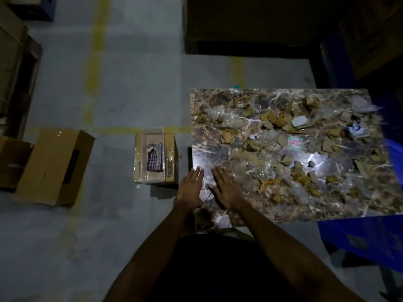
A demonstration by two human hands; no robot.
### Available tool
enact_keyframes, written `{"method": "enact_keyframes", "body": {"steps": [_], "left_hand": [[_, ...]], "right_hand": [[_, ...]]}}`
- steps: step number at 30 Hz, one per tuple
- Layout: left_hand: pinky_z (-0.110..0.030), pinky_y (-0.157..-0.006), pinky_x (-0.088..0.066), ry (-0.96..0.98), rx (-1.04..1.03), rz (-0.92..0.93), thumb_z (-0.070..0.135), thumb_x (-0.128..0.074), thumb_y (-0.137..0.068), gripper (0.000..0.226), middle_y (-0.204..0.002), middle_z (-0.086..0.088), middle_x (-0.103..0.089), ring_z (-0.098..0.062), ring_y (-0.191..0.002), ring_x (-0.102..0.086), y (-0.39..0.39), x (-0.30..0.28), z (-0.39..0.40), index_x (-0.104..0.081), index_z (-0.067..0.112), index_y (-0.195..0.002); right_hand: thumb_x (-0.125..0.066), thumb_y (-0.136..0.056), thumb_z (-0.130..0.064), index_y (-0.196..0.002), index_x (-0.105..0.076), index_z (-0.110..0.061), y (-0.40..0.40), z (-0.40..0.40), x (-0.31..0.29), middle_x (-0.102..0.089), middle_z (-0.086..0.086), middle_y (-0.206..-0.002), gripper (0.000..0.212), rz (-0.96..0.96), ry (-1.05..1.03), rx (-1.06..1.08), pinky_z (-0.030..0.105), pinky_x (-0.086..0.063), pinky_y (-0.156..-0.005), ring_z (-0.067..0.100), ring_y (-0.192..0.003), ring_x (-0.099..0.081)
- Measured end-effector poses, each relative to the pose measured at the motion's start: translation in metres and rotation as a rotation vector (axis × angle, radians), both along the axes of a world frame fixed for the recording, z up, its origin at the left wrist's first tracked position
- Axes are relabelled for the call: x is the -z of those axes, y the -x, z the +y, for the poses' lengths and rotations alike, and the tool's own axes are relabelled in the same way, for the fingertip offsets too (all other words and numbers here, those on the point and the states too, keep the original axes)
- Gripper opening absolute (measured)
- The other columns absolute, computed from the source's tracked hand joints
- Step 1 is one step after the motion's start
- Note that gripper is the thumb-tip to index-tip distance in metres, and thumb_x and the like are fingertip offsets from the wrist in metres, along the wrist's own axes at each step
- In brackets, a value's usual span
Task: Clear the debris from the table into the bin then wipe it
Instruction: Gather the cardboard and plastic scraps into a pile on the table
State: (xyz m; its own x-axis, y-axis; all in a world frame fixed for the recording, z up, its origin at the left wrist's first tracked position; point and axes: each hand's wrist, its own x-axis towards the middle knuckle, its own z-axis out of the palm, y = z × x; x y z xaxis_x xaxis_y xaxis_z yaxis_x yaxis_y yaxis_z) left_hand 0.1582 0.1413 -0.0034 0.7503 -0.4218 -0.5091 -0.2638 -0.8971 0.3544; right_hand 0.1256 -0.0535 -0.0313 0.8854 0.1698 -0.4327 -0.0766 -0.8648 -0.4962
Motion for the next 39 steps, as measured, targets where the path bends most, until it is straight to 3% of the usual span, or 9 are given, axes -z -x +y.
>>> {"method": "enact_keyframes", "body": {"steps": [4, 8, 12, 18, 24, 28, 32, 35, 39], "left_hand": [[-0.039, -0.101, -0.047, -0.05, -0.017, -0.025, 0.02, -0.094, -0.051, 0.117, -0.153, -0.008, -0.036, -0.031, -0.135, -0.043, -0.015, -0.012, -0.01, -0.032, 0.014, -0.149], [-0.032, -0.077, -0.04, -0.068, -0.047, -0.026, 0.018, -0.093, -0.048, 0.102, -0.129, -0.006, -0.044, -0.027, -0.11, -0.049, -0.02, -0.016, -0.022, -0.039, 0.014, -0.135], [-0.039, -0.089, -0.044, 0.003, -0.099, -0.054, 0.03, -0.088, -0.063, 0.101, -0.136, -0.011, -0.046, -0.033, -0.118, -0.05, -0.025, -0.011, -0.023, -0.039, 0.008, -0.149], [-0.042, -0.101, -0.049, -0.12, -0.091, -0.082, 0.022, -0.096, -0.061, 0.134, -0.166, -0.01, -0.024, -0.035, -0.134, -0.046, -0.026, -0.011, -0.029, -0.012, 0.01, -0.164], [-0.048, -0.123, -0.026, -0.148, -0.06, -0.067, 0.032, -0.096, -0.065, 0.145, -0.173, -0.01, 0.006, -0.037, -0.156, -0.013, -0.039, -0.011, -0.036, 0.008, 0.014, -0.165], [-0.051, -0.128, -0.013, -0.088, -0.04, -0.049, 0.032, -0.094, -0.069, 0.144, -0.171, -0.007, 0.02, -0.027, -0.159, 0.009, -0.047, -0.002, -0.027, 0.014, 0.018, -0.164], [-0.048, -0.118, -0.037, 0.073, -0.06, -0.065, 0.027, -0.084, -0.079, 0.104, -0.17, -0.012, -0.02, -0.033, -0.152, -0.029, -0.065, -0.003, -0.015, -0.024, 0.013, -0.163], [-0.041, -0.099, -0.046, 0.104, -0.043, -0.132, 0.024, -0.086, -0.071, 0.086, -0.149, -0.014, -0.049, -0.037, -0.13, -0.051, -0.082, -0.003, -0.013, -0.049, 0.01, -0.147], [-0.04, -0.082, -0.049, 0.042, -0.038, -0.165, 0.016, -0.085, -0.067, 0.093, -0.143, -0.014, -0.047, -0.035, -0.124, -0.05, -0.087, 0.001, -0.018, -0.042, 0.009, -0.149]], "right_hand": [[-0.023, -0.107, -0.063, -0.166, -0.001, -0.03, 0.012, -0.047, 0.005, 0.003, -0.005, -0.174, 0.072, -0.025, -0.014, 0.058, 0.05, -0.003, -0.128, 0.013, -0.159, 0.006], [-0.024, -0.107, -0.062, -0.166, -0.008, -0.023, 0.024, -0.047, 0.007, -0.003, 0.0, -0.174, 0.073, -0.051, 0.02, 0.062, 0.047, -0.01, -0.129, 0.019, -0.16, -0.002], [-0.034, -0.112, -0.048, -0.165, -0.018, -0.018, -0.004, -0.016, 0.023, -0.009, 0.0, -0.174, 0.064, -0.2, -0.097, -0.206, 0.052, -0.024, -0.125, 0.021, -0.161, -0.007], [-0.037, -0.111, -0.049, -0.166, -0.005, -0.028, -0.055, -0.026, 0.026, 0.001, -0.009, -0.174, 0.068, -0.189, -0.074, -0.102, 0.04, -0.005, -0.128, 0.009, -0.159, 0.009], [-0.031, -0.109, -0.055, -0.166, 0.003, -0.028, -0.022, -0.074, 0.024, 0.012, -0.006, -0.172, 0.071, -0.128, 0.007, 0.01, 0.045, -0.004, -0.129, 0.018, -0.16, 0.01], [-0.023, -0.11, -0.052, -0.166, -0.011, -0.021, -0.014, -0.04, 0.009, -0.004, 0.001, -0.174, 0.066, -0.155, -0.042, -0.106, 0.054, -0.014, -0.128, 0.024, -0.161, 0.001], [-0.04, -0.111, -0.041, -0.166, -0.013, -0.019, -0.063, -0.003, 0.015, -0.004, 0.0, -0.174, 0.065, -0.229, -0.1, -0.212, 0.051, -0.015, -0.128, 0.021, -0.161, 0.003], [-0.032, -0.112, -0.047, -0.166, -0.003, -0.028, -0.107, 0.006, 0.016, 0.007, -0.005, -0.174, 0.065, -0.141, -0.031, -0.133, 0.052, -0.003, -0.129, 0.02, -0.16, 0.012], [-0.027, -0.109, -0.054, -0.166, -0.005, -0.03, -0.108, -0.031, 0.012, 0.002, -0.004, -0.174, 0.065, -0.132, 0.0, -0.001, 0.048, -0.004, -0.127, 0.022, -0.161, 0.002]]}}
